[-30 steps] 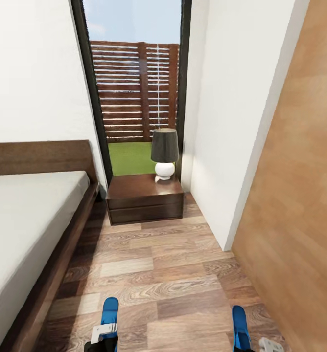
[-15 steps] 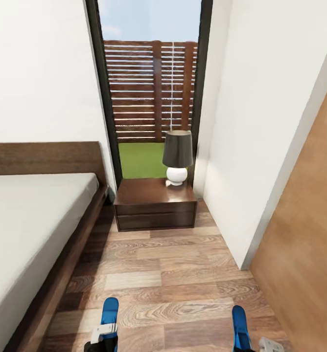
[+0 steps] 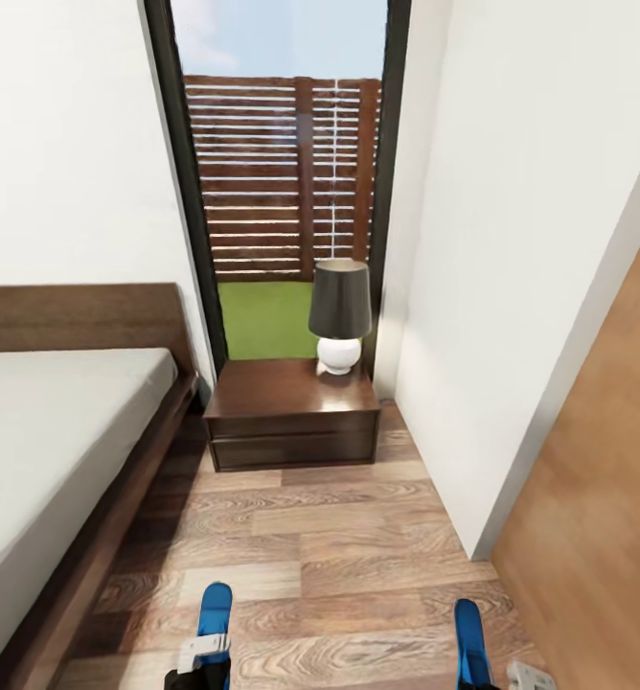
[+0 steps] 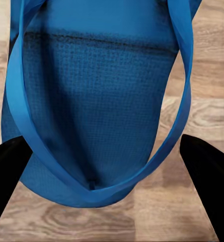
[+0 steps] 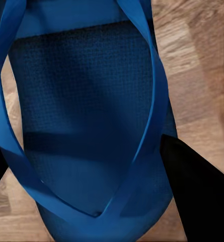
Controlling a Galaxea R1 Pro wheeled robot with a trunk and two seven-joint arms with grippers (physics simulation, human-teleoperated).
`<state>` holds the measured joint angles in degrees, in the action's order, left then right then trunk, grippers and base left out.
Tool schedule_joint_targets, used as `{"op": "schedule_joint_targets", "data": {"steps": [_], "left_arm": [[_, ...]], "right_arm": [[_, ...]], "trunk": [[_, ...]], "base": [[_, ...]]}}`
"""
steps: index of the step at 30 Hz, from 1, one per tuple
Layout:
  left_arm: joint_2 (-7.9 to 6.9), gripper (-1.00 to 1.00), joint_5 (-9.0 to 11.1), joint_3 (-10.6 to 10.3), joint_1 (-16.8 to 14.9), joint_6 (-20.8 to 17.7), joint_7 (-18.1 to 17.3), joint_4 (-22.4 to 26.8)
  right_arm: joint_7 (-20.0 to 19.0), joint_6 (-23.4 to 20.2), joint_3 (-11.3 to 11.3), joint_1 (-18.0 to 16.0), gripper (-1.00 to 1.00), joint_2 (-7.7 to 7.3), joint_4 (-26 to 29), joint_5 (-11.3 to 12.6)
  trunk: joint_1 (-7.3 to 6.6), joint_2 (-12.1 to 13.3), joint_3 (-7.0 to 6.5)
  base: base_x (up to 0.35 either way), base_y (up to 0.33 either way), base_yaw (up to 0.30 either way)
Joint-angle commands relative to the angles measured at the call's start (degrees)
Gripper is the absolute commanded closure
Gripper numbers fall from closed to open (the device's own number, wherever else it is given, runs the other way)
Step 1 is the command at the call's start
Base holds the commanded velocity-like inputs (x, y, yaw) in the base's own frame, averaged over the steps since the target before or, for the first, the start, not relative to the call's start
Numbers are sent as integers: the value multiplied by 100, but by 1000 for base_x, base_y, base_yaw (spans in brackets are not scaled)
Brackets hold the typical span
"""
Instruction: In the bedroom, move the book from the bed onto either nightstand, and place the two sandals side by side next to the bed.
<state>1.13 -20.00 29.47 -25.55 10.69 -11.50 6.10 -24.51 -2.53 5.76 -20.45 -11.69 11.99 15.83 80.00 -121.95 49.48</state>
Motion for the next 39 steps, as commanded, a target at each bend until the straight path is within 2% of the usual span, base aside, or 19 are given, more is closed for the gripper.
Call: {"op": "schedule_joint_targets", "data": {"steps": [1, 26, 32, 39], "left_arm": [[2, 100, -48, 50, 1, 12, -19, 1], [-4, 100, -48, 50, 1, 15, -19, 5], [-5, 100, -48, 50, -1, 15, -19, 5], [-7, 100, -48, 50, -2, 17, -19, 5]], "right_arm": [[-36, -28, 48, -3, 100, 1, 2, 12], [-36, -24, 48, -3, 100, 3, -4, 17], [-36, -23, 48, -3, 100, 5, -4, 15], [-31, -23, 47, -2, 100, 8, -4, 15]], "trunk": [[2, -2, 5], [2, -2, 5], [2, -2, 5], [2, -2, 5]], "base": [[295, -154, 0], [295, -154, 27], [283, -128, 219], [56, -15, 285]]}}
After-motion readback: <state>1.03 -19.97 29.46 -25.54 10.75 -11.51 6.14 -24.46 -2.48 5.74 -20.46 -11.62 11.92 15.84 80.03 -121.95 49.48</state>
